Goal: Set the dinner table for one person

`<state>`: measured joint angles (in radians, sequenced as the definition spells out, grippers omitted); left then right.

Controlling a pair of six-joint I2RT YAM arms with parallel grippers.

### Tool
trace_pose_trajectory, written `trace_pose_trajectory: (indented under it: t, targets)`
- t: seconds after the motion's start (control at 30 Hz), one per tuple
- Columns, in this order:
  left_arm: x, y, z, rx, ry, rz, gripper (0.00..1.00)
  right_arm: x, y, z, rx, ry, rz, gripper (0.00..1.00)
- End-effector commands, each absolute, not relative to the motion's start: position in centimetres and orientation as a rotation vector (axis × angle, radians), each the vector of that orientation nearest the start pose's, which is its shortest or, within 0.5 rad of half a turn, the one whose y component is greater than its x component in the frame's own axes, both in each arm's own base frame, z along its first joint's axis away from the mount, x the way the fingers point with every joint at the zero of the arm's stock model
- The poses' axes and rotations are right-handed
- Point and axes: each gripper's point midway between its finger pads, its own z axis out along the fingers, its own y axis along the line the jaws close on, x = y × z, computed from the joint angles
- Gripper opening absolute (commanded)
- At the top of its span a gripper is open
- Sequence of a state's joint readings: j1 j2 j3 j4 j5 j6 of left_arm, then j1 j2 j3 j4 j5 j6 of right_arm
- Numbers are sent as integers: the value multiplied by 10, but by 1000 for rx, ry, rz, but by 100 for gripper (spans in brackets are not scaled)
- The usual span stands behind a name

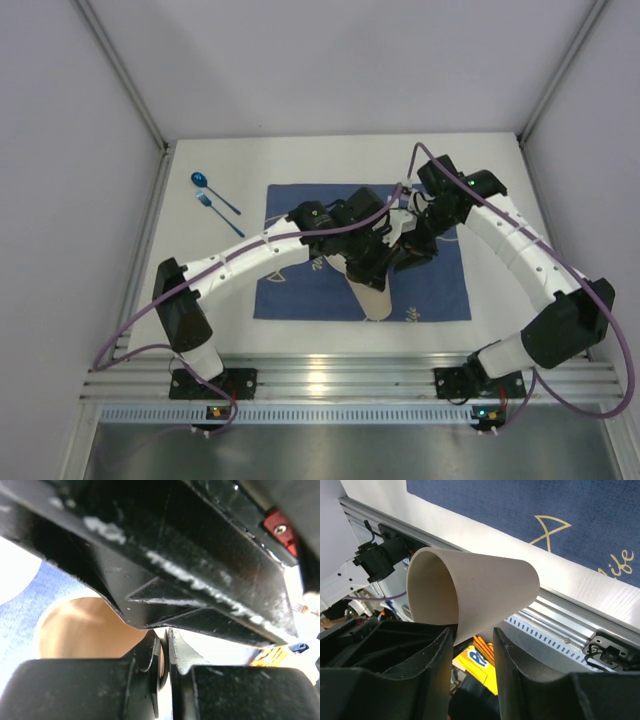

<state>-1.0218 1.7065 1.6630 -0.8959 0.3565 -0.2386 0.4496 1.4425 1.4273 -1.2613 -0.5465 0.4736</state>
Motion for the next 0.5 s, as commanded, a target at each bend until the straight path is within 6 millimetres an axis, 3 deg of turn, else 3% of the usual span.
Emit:
trace_pose_trajectory:
  t: [0.0,0.03,0.2,0.33,0.47]
  targets:
    - [142,-435,247,1266,2191,-1079,0,180,213,187,-306,3013,778,34]
    - [141,-438,252,1253,2178,-1104,0,180,214,184,-293,3019,783,32]
    - [142,-458,286,1127,2100,-1250,0,184,224,176,-260,2997,850,0]
    - [150,-467,307,1023,2054,-1293,2,185,227,174,-247,2986,870,0]
    - [159,-468,314,961,2054,-1271,20,185,226,173,-252,2982,862,0]
